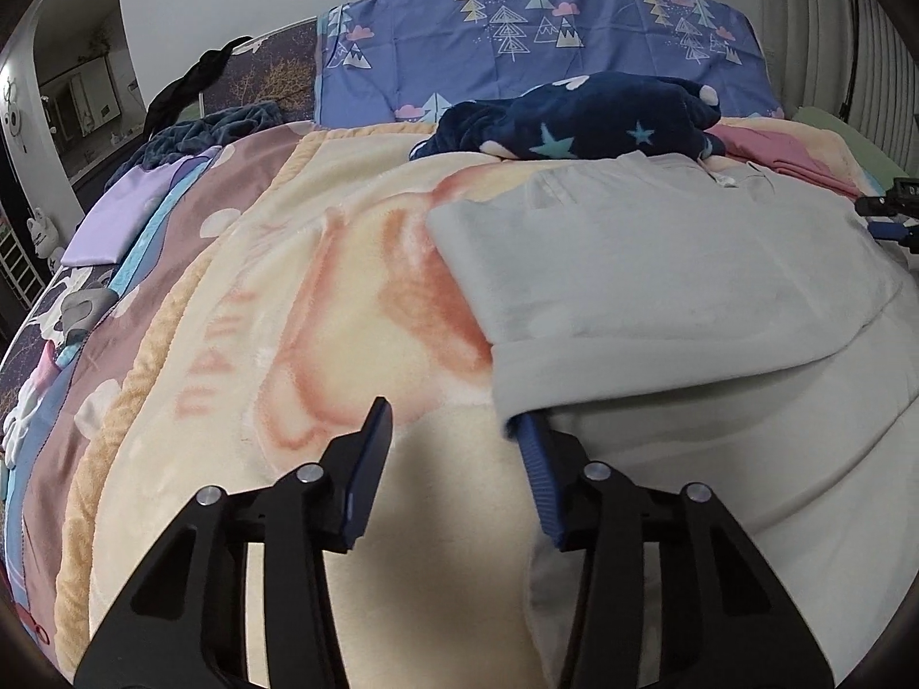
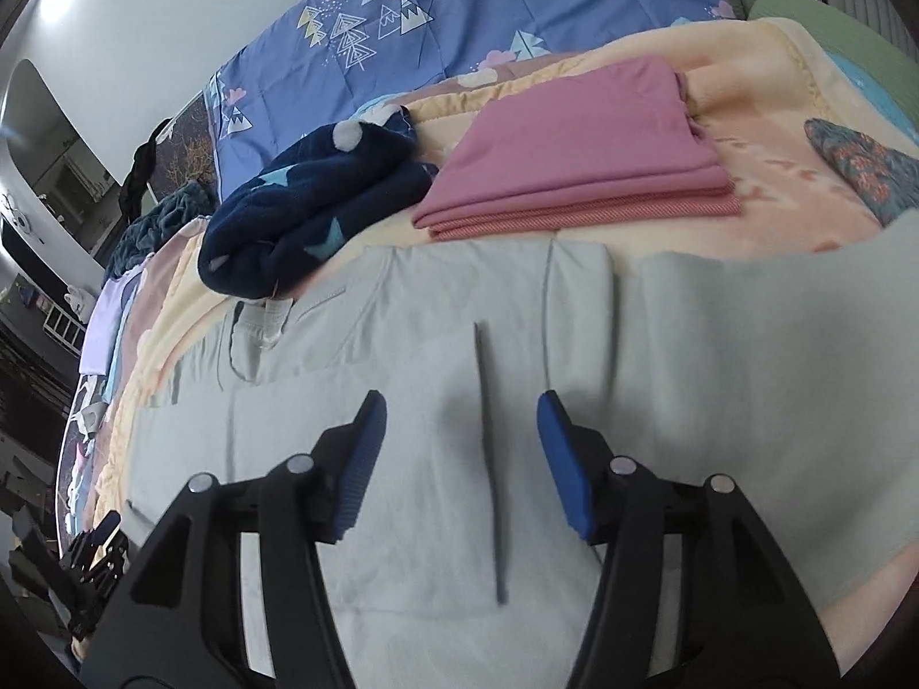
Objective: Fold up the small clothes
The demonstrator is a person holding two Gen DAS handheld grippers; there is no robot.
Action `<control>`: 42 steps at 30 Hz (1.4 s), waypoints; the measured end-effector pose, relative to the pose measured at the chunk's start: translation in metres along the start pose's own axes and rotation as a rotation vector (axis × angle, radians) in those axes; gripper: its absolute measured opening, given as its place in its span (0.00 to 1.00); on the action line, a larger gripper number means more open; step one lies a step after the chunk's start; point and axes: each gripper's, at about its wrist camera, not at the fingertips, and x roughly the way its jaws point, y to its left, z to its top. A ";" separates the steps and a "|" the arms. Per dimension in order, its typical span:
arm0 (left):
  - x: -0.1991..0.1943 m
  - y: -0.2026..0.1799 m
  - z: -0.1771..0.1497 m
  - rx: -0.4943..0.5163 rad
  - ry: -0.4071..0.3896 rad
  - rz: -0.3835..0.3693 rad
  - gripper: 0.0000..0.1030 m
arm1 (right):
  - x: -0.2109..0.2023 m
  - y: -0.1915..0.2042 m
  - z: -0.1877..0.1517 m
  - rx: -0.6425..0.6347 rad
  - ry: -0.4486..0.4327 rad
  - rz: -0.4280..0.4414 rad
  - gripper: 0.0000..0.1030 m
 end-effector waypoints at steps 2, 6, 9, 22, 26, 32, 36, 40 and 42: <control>0.000 -0.001 0.000 0.005 -0.001 0.000 0.42 | 0.009 0.010 0.005 -0.017 0.011 -0.017 0.40; 0.002 0.004 -0.003 -0.043 0.007 -0.049 0.29 | 0.021 0.029 0.007 -0.124 0.034 -0.171 0.03; 0.005 0.006 -0.009 -0.061 0.001 -0.091 0.19 | 0.018 0.022 0.007 -0.071 0.024 -0.237 0.13; 0.008 0.019 -0.019 -0.137 -0.027 -0.190 0.17 | 0.045 0.335 -0.031 -0.769 0.034 -0.008 0.41; 0.009 0.019 -0.019 -0.138 -0.025 -0.194 0.17 | 0.121 0.414 -0.057 -0.841 0.190 -0.017 0.59; 0.008 0.020 -0.019 -0.142 -0.030 -0.147 0.01 | 0.181 0.437 -0.072 -0.850 0.234 -0.132 0.02; 0.011 0.019 -0.020 -0.139 -0.008 -0.084 0.00 | 0.177 0.421 -0.034 -0.693 0.180 -0.052 0.02; 0.012 0.021 -0.020 -0.140 -0.004 -0.085 0.00 | 0.171 0.394 -0.018 -0.611 0.155 0.036 0.33; 0.012 0.021 -0.019 -0.136 -0.004 -0.082 0.00 | 0.147 0.375 -0.006 -0.551 0.096 0.086 0.48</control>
